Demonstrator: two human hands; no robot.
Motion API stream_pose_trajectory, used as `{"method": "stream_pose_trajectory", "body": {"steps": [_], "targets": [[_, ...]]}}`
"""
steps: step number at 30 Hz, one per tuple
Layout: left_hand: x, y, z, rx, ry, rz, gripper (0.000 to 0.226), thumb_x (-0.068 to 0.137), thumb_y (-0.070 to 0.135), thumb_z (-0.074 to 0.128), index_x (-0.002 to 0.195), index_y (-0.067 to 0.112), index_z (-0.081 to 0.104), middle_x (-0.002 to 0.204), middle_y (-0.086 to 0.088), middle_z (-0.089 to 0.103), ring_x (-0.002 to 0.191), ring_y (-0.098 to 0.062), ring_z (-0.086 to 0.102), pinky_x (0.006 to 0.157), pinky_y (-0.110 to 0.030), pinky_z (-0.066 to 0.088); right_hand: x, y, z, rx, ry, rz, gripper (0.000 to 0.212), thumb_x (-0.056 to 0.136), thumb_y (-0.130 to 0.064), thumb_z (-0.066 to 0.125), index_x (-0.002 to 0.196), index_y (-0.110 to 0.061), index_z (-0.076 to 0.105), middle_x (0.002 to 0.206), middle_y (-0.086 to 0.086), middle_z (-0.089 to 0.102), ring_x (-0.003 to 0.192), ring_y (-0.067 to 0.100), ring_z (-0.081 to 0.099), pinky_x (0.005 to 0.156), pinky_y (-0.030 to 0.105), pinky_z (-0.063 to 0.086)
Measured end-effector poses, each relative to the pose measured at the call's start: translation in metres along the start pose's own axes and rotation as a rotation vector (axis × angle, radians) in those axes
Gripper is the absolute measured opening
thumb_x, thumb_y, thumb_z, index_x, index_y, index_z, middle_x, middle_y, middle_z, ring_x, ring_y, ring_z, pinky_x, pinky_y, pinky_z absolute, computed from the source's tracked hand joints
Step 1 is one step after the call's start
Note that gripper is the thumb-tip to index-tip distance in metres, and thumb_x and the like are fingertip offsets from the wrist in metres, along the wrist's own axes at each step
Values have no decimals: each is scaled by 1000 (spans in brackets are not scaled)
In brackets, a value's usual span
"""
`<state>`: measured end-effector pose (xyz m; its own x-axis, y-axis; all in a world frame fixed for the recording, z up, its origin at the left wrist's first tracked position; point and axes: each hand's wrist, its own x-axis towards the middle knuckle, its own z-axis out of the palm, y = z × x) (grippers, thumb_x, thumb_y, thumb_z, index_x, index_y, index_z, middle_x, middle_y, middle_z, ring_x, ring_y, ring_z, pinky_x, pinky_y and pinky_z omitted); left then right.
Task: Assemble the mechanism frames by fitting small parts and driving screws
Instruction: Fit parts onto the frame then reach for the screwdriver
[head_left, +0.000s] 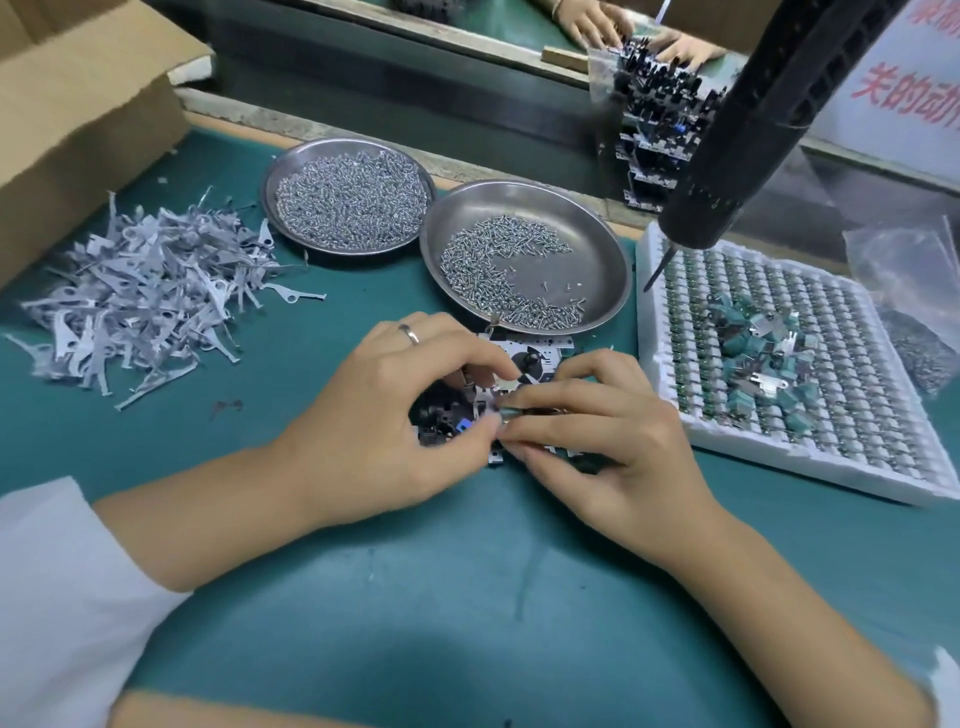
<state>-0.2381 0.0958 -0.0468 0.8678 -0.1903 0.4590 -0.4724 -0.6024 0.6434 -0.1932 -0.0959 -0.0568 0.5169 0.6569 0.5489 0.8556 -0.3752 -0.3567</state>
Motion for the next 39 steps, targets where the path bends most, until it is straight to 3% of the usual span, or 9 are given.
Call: {"method": "stream_pose_trajectory", "body": {"steps": [6,10,18,21,26,29,31,34,39], "targets": [[-2,1,4,159,-56,14,39,72,39,57,105,19,61,87,16,53,85,-6,51,87,-34,39,-1,-5,-3,157,0,239,20,73,-18,76,92,-24,75,89,-5,68,85,19,56,85,29,43],[-2,1,7,181,-45,27,37,72,37,57,104,19,62,85,16,56,84,-5,49,86,-33,39,1,-7,-2,264,16,273,14,70,-12,77,85,-13,77,93,-7,73,82,21,56,81,42,48],[-2,-1,8,108,-4,-11,31,72,36,66,100,22,68,83,19,65,86,-1,53,89,-26,38,0,-6,-3,329,11,294,15,71,-2,72,84,-8,78,90,-2,71,85,21,57,79,30,45],[-1,1,10,118,7,-16,29,71,39,64,94,22,71,81,19,66,84,-3,53,88,-27,37,1,-7,-5,274,122,261,19,72,4,67,84,-7,77,85,3,69,81,21,59,76,27,45],[-1,-1,12,110,36,-18,25,70,43,61,83,25,71,76,19,64,80,-5,52,88,-29,36,15,-8,-18,219,543,357,23,83,-3,61,99,-18,69,86,-3,65,81,10,60,77,21,44],[-1,-2,13,105,48,-1,22,69,43,63,81,27,70,75,22,61,79,-4,51,87,-27,36,37,-4,-35,234,729,469,28,84,-15,64,110,-26,60,95,-3,60,90,10,57,83,33,48],[0,-3,13,106,59,7,21,69,44,62,80,28,70,74,23,60,78,-3,51,86,-26,36,55,1,-50,199,760,527,44,84,-26,67,124,-26,49,111,0,57,104,13,55,93,41,46],[0,-3,14,106,71,15,21,67,45,62,78,29,70,74,26,59,78,1,50,84,-26,36,86,5,-70,212,695,548,73,82,-40,68,143,-29,29,119,-11,55,112,5,54,101,37,43],[0,-7,15,99,68,13,19,66,46,64,79,33,69,74,28,59,76,1,52,85,-28,37,120,2,-73,256,764,443,82,86,-23,70,148,-19,17,113,-9,61,100,0,60,95,26,48]]}}
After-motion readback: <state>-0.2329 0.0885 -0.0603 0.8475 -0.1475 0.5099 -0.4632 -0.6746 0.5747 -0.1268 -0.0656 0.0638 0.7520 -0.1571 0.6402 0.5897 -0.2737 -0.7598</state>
